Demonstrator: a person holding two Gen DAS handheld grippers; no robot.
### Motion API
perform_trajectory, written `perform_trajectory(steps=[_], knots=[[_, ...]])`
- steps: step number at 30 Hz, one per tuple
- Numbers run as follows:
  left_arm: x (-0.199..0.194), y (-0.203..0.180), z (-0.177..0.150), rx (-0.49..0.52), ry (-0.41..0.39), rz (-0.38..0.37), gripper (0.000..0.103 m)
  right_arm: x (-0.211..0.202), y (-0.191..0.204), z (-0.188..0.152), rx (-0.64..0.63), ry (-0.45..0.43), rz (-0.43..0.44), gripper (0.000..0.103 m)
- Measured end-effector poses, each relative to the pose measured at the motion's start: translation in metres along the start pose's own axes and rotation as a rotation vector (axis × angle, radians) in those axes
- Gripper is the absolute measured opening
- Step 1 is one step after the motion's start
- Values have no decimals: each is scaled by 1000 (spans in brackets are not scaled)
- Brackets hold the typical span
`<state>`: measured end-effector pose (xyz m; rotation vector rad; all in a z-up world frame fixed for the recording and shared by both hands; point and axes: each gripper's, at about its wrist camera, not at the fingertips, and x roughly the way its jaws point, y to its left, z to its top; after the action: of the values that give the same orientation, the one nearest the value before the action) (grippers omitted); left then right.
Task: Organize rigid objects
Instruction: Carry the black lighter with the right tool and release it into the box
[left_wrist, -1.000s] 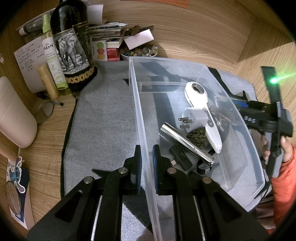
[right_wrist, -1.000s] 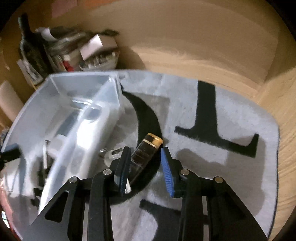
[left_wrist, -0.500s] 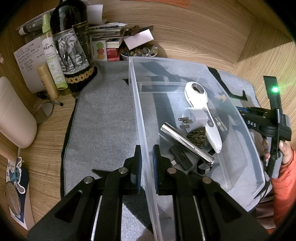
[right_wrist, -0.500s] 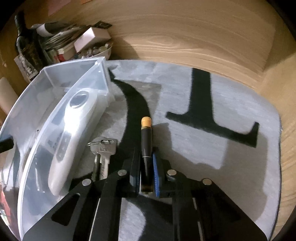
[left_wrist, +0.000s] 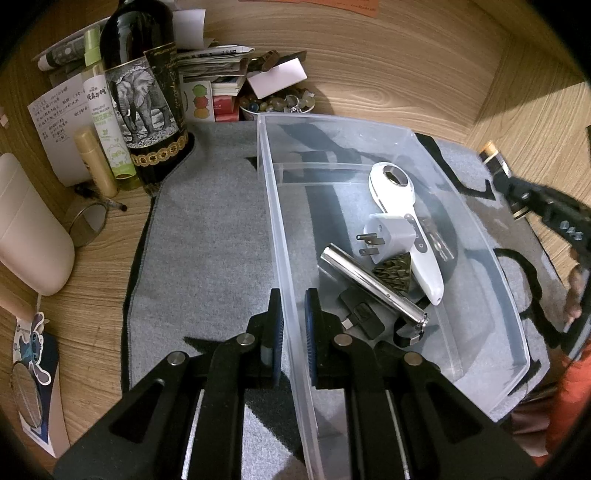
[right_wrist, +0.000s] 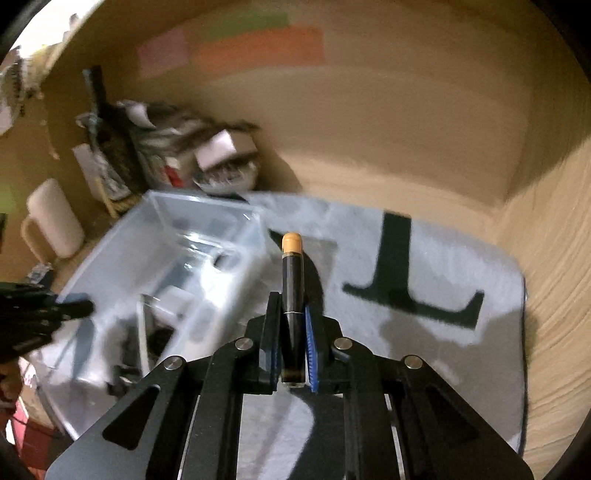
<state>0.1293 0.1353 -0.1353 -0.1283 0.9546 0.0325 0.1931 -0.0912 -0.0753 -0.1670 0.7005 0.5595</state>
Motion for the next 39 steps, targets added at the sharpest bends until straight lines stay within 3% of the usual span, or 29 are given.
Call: perform_trajectory(steps=[6, 11, 18, 28, 39], knots=[[0, 0, 0, 0, 0, 0, 10, -21, 26, 9, -54, -63, 52, 10], [0, 0, 0, 0, 0, 0, 10, -21, 50, 6, -106, -58, 109, 10], [0, 0, 0, 0, 0, -1, 10, 5, 84, -7, -176, 34, 193, 10], [-1, -1, 0, -2, 0, -5, 10, 39, 112, -26, -258, 188, 240, 10], [-1, -2, 1, -4, 0, -7, 10, 40, 117, -30, -281, 223, 250, 11]])
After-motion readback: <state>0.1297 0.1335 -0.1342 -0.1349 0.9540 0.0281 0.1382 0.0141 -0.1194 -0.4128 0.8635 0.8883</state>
